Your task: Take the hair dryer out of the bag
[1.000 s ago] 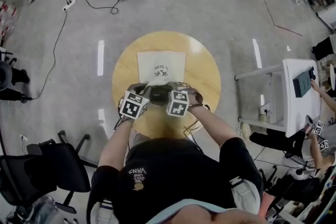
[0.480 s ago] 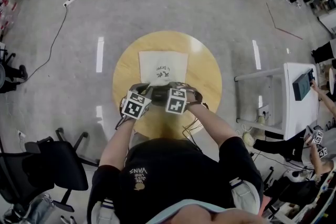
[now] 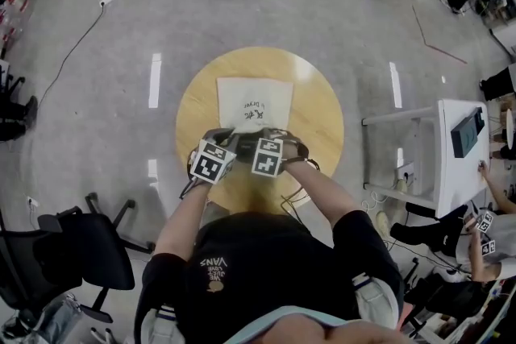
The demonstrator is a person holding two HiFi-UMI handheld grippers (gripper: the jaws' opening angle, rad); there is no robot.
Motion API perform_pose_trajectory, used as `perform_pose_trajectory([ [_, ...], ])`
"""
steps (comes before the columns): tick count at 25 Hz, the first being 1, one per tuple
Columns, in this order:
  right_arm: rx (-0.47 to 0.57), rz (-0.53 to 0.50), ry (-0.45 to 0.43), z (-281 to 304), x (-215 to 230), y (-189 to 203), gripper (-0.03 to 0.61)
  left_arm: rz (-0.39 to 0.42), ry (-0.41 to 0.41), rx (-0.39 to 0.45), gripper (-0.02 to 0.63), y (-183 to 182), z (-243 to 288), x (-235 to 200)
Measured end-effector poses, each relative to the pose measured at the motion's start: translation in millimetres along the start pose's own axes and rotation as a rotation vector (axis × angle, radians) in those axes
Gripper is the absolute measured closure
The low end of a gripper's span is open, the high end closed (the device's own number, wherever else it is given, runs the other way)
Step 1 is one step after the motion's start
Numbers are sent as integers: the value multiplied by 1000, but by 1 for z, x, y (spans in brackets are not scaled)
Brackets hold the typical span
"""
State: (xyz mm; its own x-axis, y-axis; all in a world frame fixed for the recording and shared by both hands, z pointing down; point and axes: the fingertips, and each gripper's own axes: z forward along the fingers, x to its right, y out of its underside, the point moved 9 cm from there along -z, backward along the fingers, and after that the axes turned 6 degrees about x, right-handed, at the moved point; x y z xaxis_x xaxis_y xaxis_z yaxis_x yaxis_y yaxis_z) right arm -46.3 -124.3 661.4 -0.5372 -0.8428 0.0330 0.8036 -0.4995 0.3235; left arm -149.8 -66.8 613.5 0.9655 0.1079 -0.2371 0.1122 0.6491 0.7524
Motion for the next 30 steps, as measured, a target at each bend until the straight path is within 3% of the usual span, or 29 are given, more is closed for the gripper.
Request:
perform_pose_trajectory([
  [30, 15, 0, -24, 3, 3, -1, 224, -37, -14, 2, 569, 6, 5, 0],
])
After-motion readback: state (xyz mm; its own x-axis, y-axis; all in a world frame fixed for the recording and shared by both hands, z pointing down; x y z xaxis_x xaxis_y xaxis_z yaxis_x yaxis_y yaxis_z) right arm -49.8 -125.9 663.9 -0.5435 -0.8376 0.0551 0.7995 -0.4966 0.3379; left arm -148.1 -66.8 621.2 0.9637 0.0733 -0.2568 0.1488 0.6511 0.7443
